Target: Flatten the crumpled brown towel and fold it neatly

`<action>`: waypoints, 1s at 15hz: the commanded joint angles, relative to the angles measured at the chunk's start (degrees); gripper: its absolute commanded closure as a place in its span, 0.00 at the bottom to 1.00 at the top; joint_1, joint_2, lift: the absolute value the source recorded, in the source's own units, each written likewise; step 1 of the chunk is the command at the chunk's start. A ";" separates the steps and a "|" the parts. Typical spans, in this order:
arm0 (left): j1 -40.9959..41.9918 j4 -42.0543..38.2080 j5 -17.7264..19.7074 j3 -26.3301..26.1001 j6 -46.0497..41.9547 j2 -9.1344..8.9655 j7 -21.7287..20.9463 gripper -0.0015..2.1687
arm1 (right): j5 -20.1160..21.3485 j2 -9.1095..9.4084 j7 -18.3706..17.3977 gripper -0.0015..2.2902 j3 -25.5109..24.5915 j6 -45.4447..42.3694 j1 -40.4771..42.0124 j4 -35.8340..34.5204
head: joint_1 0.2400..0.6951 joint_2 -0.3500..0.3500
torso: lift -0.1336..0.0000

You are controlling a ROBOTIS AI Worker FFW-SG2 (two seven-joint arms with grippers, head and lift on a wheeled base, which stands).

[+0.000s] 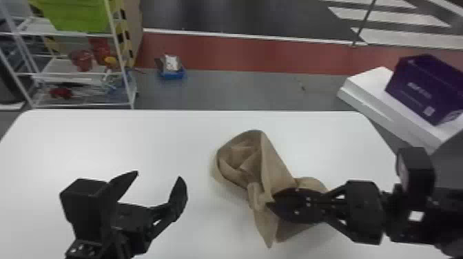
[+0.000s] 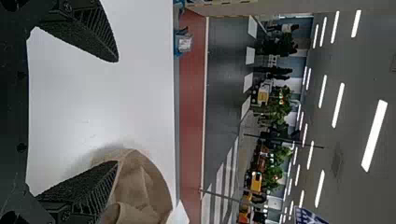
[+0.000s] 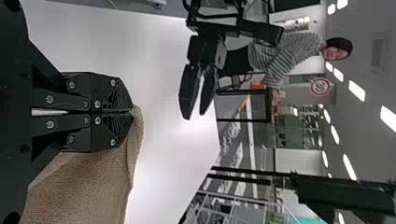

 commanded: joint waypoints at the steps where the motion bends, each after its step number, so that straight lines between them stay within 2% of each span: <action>1: 1.29 -1.53 0.50 2.28 0.08 0.06 -0.09 0.05 | 2.09 -5.82 2.03 0.49 -2.79 3.76 3.20 -4.71 | 1.00 0.41 | 0.07; 3: 1.20 -2.41 1.38 3.16 0.78 0.15 -1.23 0.05 | 4.03 -8.72 2.03 0.49 -5.69 4.29 6.45 -6.29 | 1.00 0.40 | 0.07; 5: -0.03 -3.46 1.47 2.80 5.00 0.06 -3.60 0.05 | 7.46 -8.99 2.03 0.49 -4.99 4.12 8.73 -7.35 | 1.00 0.35 | 0.07; 7: -2.75 -4.43 1.47 1.57 13.44 -0.20 -7.56 0.05 | 14.14 -9.34 2.03 0.49 0.11 3.94 9.08 -7.17 | 1.00 0.29 | 0.07; 8: -3.28 -4.43 1.38 0.78 13.97 -0.29 -7.56 0.05 | 18.27 -9.51 2.03 0.49 2.04 3.94 9.00 -6.82 | 1.00 0.27 | 0.07; 9: -3.19 -4.34 1.38 0.78 13.97 -0.37 -7.47 0.05 | 19.85 -9.69 2.03 0.49 2.30 3.76 8.56 -5.50 | 1.00 0.25 | 0.07; 11: -2.93 -4.17 1.38 0.87 13.97 -0.11 -7.03 0.05 | 21.43 -10.13 2.03 0.49 -0.77 3.76 7.06 -2.07 | 1.00 0.22 | 0.07; 14: -2.93 -4.26 1.29 0.96 13.97 -0.11 -6.94 0.05 | 23.19 -10.13 2.03 0.50 -10.44 0.25 5.57 1.71 | 1.00 0.12 | 0.07; 15: -3.10 -4.17 1.29 0.96 13.97 -0.20 -6.94 0.05 | 22.31 -10.13 2.03 0.50 -14.75 0.60 4.34 2.23 | 1.00 0.09 | 0.07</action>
